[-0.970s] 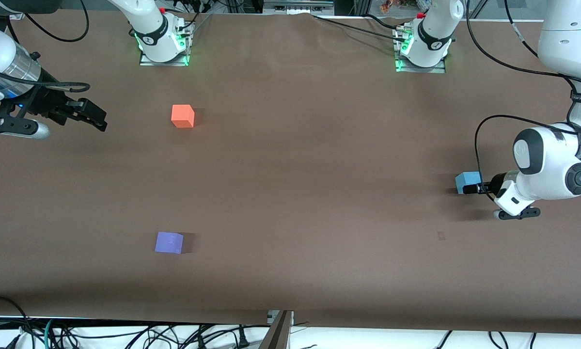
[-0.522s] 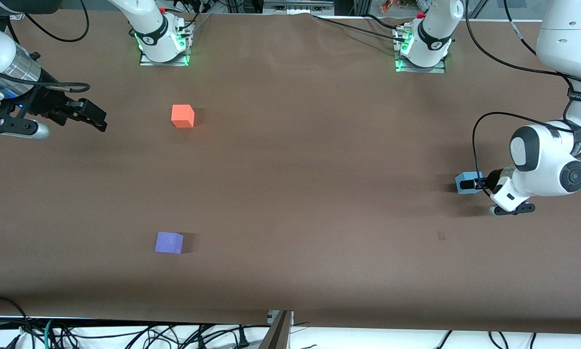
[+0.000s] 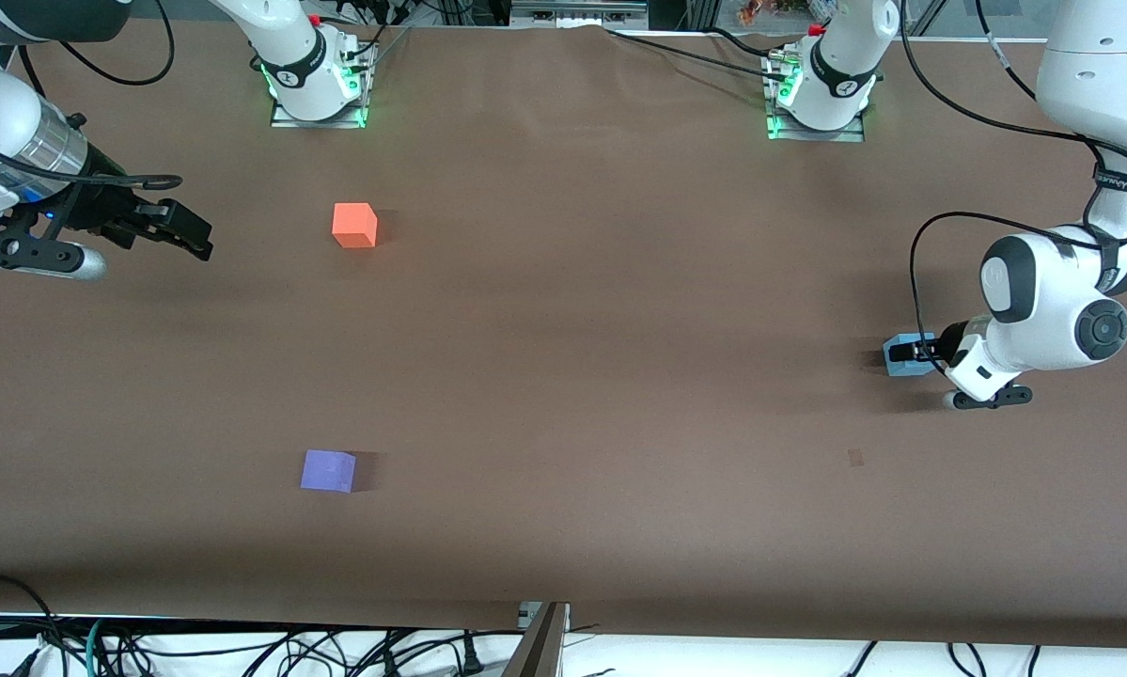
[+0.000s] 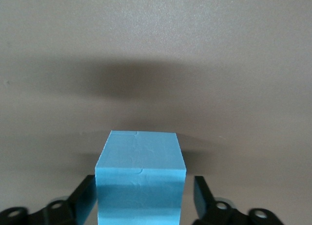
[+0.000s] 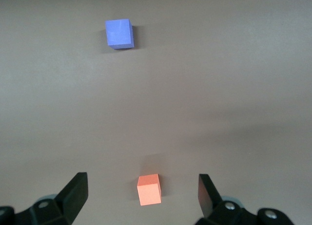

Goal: Place blue block between orange and purple blocks
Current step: 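Reach the left gripper down over the light-blue cube and close it, then lift the blue cube with the left gripper and carry it toward the table middle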

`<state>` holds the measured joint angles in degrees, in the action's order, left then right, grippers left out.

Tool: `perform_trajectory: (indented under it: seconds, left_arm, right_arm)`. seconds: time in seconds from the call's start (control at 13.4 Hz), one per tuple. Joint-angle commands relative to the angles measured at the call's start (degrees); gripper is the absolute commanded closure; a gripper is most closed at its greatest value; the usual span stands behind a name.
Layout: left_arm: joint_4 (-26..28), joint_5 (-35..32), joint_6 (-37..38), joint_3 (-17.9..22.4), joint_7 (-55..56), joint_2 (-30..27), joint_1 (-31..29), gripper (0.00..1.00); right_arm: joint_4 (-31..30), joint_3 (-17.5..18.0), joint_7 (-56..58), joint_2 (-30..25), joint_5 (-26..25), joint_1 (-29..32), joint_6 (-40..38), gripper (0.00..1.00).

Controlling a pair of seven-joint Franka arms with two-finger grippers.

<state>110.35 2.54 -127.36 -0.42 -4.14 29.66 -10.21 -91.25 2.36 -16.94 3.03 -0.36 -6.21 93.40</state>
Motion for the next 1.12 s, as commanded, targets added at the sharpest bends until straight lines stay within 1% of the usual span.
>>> perform_trajectory:
  seconds: [0.0,0.07,0.22,0.3,0.37,0.45,0.6,0.67,0.75,0.9,1.04]
  left_arm:
    - [1.7,-0.3,-1.0,0.2,-1.0,-1.7,0.2,0.33]
    - [1.7,-0.3,-1.0,0.2,-1.1,-1.7,0.2,0.42]
    - [1.2,-0.3,-0.3,0.2,-0.9,-1.8,0.4,0.66]
    - [0.7,-0.3,-0.1,0.2,-0.3,-2.2,0.8,0.74]
    - [-1.1,-0.2,2.0,0.2,-0.2,-2.8,1.2,0.74]
    - [-4.2,-0.1,5.9,0.1,-0.1,-3.2,2.1,0.74]
    - [-10.0,0.0,14.1,0.0,0.2,-3.4,6.2,0.74]
    - [-11.5,0.0,16.2,-0.2,1.5,-4.0,8.8,0.74]
    - [-11.7,0.6,16.5,-0.5,4.4,-4.5,11.2,0.74]
    - [-12.8,4.9,16.4,-0.6,12.9,-4.8,16.6,0.71]
    - [-14.5,6.9,16.1,-1.2,19.3,-3.7,23.6,0.71]
  right_arm:
    - [0.9,0.6,-0.8,0.0,-1.0,0.3,-0.2,0.0]
    - [0.9,0.6,-0.8,0.2,-1.0,0.3,-0.1,0.0]
    - [0.9,0.6,-0.8,0.6,-1.0,0.3,0.6,0.0]
    - [0.9,0.6,-0.8,0.6,-1.0,0.2,0.7,0.0]
    - [0.9,0.6,-0.8,0.6,-1.0,0.3,0.6,0.0]
    - [0.9,0.6,-0.8,0.6,-1.0,0.2,0.6,0.0]
    - [0.9,0.6,-0.8,0.6,-1.0,0.3,0.6,0.0]
    - [0.9,0.6,-0.8,0.5,-1.0,0.3,0.6,0.0]
    - [0.9,0.6,-0.8,0.5,-1.0,0.3,0.5,0.0]
    - [0.9,0.6,-0.8,0.5,-1.0,0.3,0.6,0.0]
    - [1.0,0.6,-0.8,0.4,-1.0,0.3,0.5,0.0]
